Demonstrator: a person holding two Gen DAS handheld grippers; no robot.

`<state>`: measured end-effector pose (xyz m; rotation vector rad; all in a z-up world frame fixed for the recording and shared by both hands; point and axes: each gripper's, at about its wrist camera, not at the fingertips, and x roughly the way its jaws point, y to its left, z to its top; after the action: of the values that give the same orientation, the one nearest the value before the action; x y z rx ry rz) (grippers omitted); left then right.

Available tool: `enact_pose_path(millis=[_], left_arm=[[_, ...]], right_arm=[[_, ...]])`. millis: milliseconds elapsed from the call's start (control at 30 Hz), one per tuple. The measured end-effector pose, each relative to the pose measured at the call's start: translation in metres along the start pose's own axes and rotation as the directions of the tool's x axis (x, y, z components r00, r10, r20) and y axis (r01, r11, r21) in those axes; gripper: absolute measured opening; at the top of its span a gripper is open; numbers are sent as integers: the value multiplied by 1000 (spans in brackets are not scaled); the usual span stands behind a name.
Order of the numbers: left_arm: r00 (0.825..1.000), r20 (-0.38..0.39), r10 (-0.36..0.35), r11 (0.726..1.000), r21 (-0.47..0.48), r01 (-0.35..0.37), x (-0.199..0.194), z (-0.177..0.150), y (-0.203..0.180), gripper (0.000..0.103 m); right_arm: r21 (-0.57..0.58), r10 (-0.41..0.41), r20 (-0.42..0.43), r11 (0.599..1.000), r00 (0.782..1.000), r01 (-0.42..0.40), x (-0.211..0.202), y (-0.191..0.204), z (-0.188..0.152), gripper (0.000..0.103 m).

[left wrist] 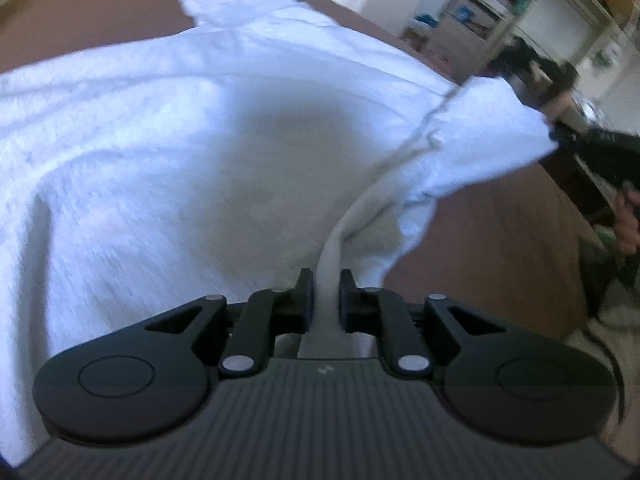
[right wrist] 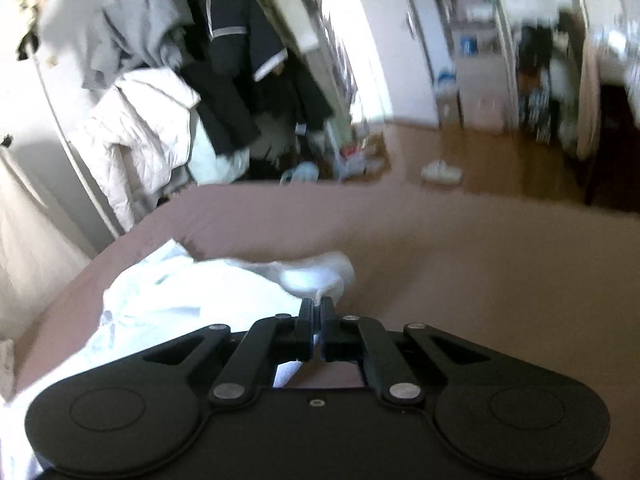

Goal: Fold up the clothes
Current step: 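Grasp the shirt edge with the right gripper while the left gripper holds its corner, then release the grey shirt from both grippers and lay it on the bed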

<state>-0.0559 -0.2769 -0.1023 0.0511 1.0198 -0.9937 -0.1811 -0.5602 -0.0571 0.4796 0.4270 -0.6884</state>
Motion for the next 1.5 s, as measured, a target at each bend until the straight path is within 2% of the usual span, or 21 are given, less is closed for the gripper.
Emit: enact_pose_path(millis=[133, 233, 267, 367, 433, 500, 567, 600, 667, 700, 733, 767, 800, 900, 933, 1033, 1100, 1167, 1267, 1433, 1500], left_arm=[[1000, -9, -15, 996, 93, 16, -9, -8, -19, 12], [998, -40, -56, 989, 137, 61, -11, -15, -33, 7], [995, -55, -86, 985, 144, 93, -14, -17, -38, 7], [976, -117, -183, 971, 132, 198, -27, -33, -50, 9], [971, -156, -182, 971, 126, 203, -32, -48, -52, 11], [970, -190, -153, 976, 123, 178, -31, -61, -50, 22], [964, -233, -125, 978, 137, 160, -23, -66, -50, 34], [961, -254, -111, 978, 145, 151, -18, -69, -51, 35], [958, -260, -118, 975, 152, 161, -15, -67, -52, 41], [957, -261, -128, 974, 150, 171, -14, -66, -53, 45], [953, -269, -138, 972, 146, 182, -12, -66, -53, 45], [949, -278, -149, 971, 141, 194, -10, -65, -52, 45], [945, -287, -160, 969, 137, 205, -9, -65, -52, 46], [934, -326, -143, 975, 116, 189, 4, -77, -53, 50], [936, -326, -131, 974, 133, 182, 6, -78, -56, 50], [924, -315, -215, 958, 114, 262, -3, -70, -59, 50], [891, -296, -344, 929, 30, 368, -9, -64, -54, 50], [880, -265, -395, 911, 13, 412, -16, -57, -52, 51], [899, -188, -395, 911, 40, 409, -33, -39, -47, 52], [933, -65, -353, 936, -37, 351, -58, 15, -18, 61], [967, -23, -253, 967, -44, 252, -55, 46, 0, 68]], right_arm=[[-7, -71, -8, 997, 997, 71, -4, -8, 8, 3], [-28, -141, 79, 989, 987, 144, -24, -7, 16, 3], [-79, -197, 132, 975, 971, 209, -36, -1, 19, 3], [-288, -403, 282, 830, 870, 478, -81, 35, 30, 2], [-301, -451, 288, 795, 845, 527, -113, 46, 38, 2], [-300, -488, 259, 780, 834, 549, -128, 46, 43, 3], [-303, -504, 221, 778, 835, 550, -124, 40, 46, 9], [-289, -479, 206, 804, 854, 520, -117, 36, 47, 19], [-240, -342, 94, 904, 935, 354, -95, 23, 44, 38], [-180, -215, 25, 959, 976, 216, -79, 12, 38, 42], [-111, -80, -34, 991, 996, 76, -63, 2, 32, 42], [-30, 49, -89, 998, 995, -52, -47, -9, 26, 42], [58, 112, -156, 993, 981, -104, -29, -18, 19, 42], [114, 102, -221, 990, 970, -78, -2, -32, 8, 43], [73, 50, -221, 997, 974, -34, 2, -32, 10, 43], [13, -14, -174, 1000, 985, 17, 4, -31, 22, 44], [31, 6, -143, 1000, 990, -1, 9, -36, 30, 50], [59, 14, -152, 998, 988, -5, 21, -43, 33, 53], [73, 8, -215, 997, 976, 7, 55, -41, 34, 56], [65, -16, -284, 997, 959, 36, 110, -42, 38, 57], [104, 12, -321, 994, 947, 23, 132, -46, 37, 57]])
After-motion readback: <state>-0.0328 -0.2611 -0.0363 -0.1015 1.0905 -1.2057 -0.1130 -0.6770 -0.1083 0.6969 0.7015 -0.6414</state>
